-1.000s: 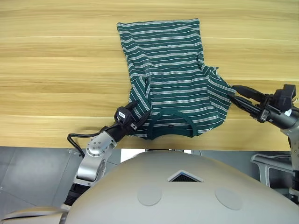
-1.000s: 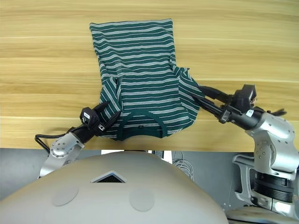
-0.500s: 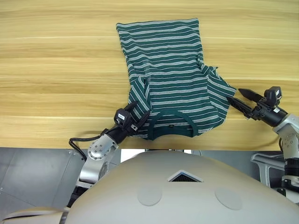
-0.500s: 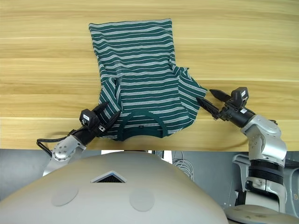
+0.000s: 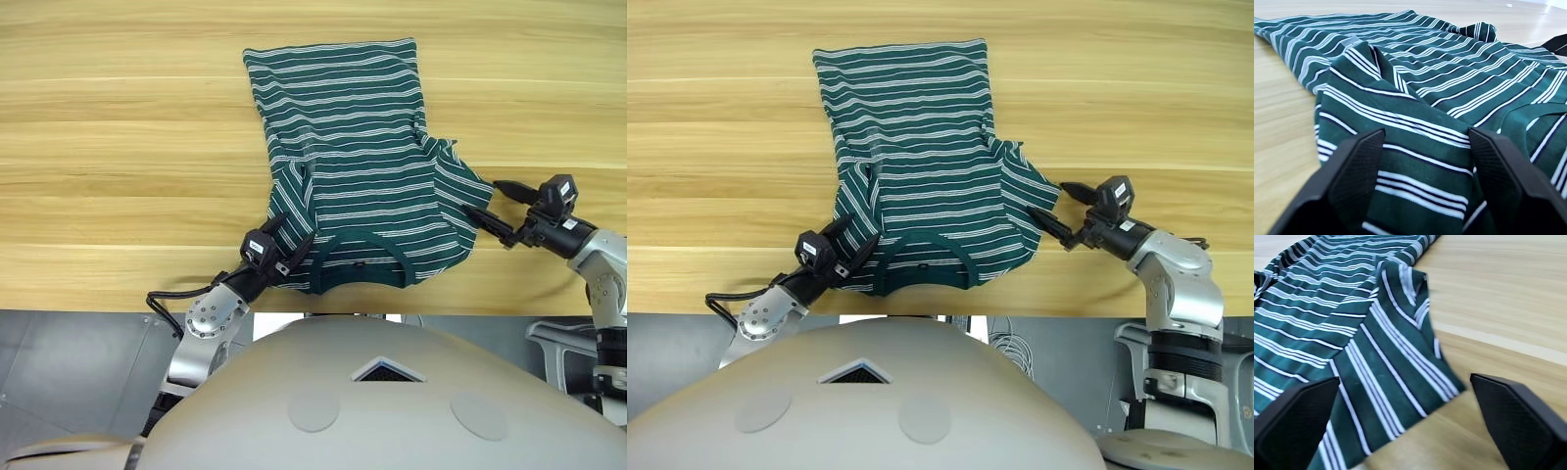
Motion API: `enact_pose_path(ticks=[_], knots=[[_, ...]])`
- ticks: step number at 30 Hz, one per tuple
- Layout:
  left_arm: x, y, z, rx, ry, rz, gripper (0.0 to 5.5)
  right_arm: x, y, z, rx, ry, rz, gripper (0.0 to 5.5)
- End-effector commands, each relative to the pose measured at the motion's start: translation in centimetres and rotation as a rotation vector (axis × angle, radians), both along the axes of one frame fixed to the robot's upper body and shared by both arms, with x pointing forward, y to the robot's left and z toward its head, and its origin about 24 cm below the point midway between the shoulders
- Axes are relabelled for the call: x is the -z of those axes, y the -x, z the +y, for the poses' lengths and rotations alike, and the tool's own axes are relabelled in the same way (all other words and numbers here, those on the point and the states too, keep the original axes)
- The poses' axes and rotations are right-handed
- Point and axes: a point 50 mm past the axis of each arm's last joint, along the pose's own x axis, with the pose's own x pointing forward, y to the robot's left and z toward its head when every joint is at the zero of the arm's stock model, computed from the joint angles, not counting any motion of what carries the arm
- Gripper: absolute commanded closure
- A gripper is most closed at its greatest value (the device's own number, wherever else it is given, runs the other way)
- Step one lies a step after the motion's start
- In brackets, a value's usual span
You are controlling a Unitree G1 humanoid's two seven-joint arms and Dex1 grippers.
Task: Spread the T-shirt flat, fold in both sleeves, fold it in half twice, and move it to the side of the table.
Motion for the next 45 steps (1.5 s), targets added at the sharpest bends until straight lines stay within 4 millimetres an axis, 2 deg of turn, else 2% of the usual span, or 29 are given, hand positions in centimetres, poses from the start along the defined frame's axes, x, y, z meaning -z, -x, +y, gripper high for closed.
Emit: enact_pose_path(ticks=[1,7,16,24,29,37,41,45], knots=[[1.9,1.8,0.4,0.0,-0.054,0.139,2.43,1.3,0.9,0.1,0.031,0.006,0.094,1.4],[2.0,1.9,0.6,-0.004,-0.059,0.142,2.43,1.3,0.3,0.1,0.066,0.001,0.086,2.22],[2.0,1.8,0.5,-0.003,-0.06,0.141,2.43,1.6,-0.1,0.5,0.082,-0.008,0.071,3.89],[1.9,1.9,0.4,-0.006,-0.059,0.141,2.43,0.9,-0.8,0.8,0.087,-0.018,0.025,5.49],[1.9,1.9,0.4,-0.001,-0.06,0.141,2.43,-0.8,-1.1,1.9,0.043,-0.026,-0.052,5.49],[1.9,1.9,0.2,0.001,-0.05,0.146,2.43,-3.8,-1.0,5.4,-0.114,0.034,-0.188,5.49],[2.0,1.8,0.1,0.005,-0.051,0.145,2.43,-4.3,-0.8,7.1,-0.187,0.079,-0.21,5.49],[2.1,1.8,-0.1,0.011,-0.051,0.148,2.43,-3.9,-0.5,8.5,-0.233,0.084,-0.199,5.49]])
